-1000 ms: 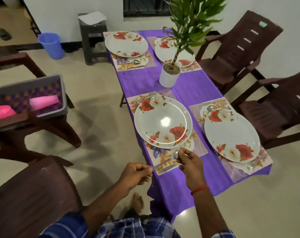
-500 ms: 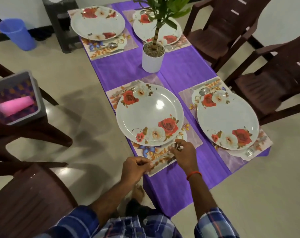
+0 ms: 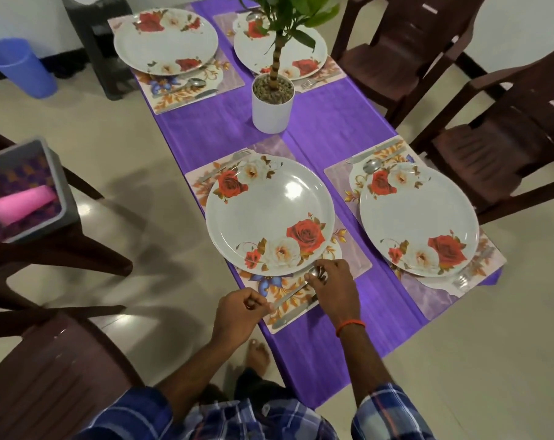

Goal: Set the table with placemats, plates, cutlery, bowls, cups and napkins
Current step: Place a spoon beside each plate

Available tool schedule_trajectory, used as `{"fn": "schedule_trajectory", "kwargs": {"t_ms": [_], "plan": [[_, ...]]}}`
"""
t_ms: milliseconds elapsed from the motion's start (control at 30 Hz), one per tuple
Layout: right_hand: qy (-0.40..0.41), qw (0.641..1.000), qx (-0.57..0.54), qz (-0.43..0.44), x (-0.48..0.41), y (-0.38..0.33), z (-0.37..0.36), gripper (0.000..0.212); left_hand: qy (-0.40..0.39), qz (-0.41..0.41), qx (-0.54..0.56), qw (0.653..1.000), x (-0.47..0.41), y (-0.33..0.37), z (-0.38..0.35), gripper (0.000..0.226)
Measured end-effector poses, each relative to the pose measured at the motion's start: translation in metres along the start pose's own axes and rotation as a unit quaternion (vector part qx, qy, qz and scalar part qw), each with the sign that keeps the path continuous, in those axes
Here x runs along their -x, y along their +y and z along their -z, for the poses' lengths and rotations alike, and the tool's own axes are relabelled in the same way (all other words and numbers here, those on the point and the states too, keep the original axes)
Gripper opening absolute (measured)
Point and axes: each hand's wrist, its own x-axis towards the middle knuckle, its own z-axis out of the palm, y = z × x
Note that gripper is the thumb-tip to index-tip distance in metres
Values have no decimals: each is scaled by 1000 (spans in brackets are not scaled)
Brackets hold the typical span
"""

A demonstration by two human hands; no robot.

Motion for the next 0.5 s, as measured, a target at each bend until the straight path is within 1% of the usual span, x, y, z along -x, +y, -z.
{"fn": "schedule_trajectory", "kwargs": {"t_ms": [200,333,433,500], "plan": [[7,1000,7,16,4,-1,-3,36,25,-29,63,997,8,-1,29,17],[49,998,-2,27,10,-2,7,39,30,-55,68,996,13,1,51,14],[77,995,-34,62,10,-33,17,41,48,-97,28,994,12,11,79,12],[77,989,-45,115,5,-67,19,37,74,-151,-26,985,8,18,105,13]]}}
